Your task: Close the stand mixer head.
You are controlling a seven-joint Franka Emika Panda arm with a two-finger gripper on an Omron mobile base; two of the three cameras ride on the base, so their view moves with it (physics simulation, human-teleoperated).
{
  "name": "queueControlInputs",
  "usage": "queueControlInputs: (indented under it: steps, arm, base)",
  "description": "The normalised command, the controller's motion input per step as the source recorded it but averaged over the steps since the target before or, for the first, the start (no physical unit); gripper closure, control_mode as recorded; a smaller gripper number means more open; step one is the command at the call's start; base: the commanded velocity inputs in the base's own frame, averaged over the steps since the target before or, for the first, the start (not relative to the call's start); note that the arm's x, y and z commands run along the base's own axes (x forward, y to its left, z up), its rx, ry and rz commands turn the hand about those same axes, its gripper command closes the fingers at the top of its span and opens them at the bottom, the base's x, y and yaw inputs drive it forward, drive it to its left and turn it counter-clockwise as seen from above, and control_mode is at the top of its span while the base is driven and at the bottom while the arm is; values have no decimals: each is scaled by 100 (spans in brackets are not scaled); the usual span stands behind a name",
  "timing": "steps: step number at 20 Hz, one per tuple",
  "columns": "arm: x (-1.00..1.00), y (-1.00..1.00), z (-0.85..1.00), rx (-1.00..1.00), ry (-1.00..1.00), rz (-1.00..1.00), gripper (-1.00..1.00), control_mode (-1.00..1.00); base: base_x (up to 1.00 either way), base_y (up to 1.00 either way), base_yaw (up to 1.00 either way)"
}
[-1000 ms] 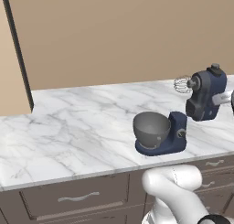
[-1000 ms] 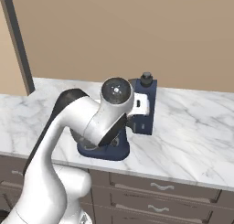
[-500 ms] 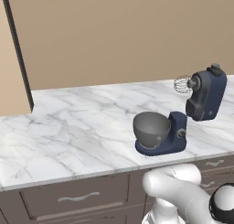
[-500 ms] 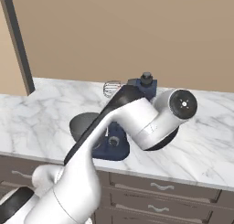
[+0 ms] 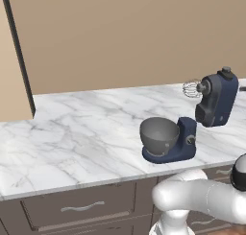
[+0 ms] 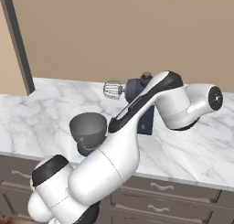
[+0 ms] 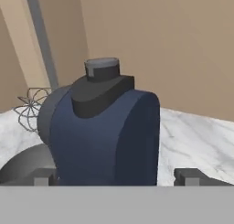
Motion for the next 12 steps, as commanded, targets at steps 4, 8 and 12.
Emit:
queueControlInputs:
  steps: [4,8,12]
  arm:
    - [76,71,-33,1,-3,57,-100,-100]
    - [36,100,-57,-8,-9,67,-100,-100]
    - [18,100,-73,-15,-16,64,-100,-100]
  base:
    - [0,0,0]
    - [0,0,0]
    - [0,0,0]
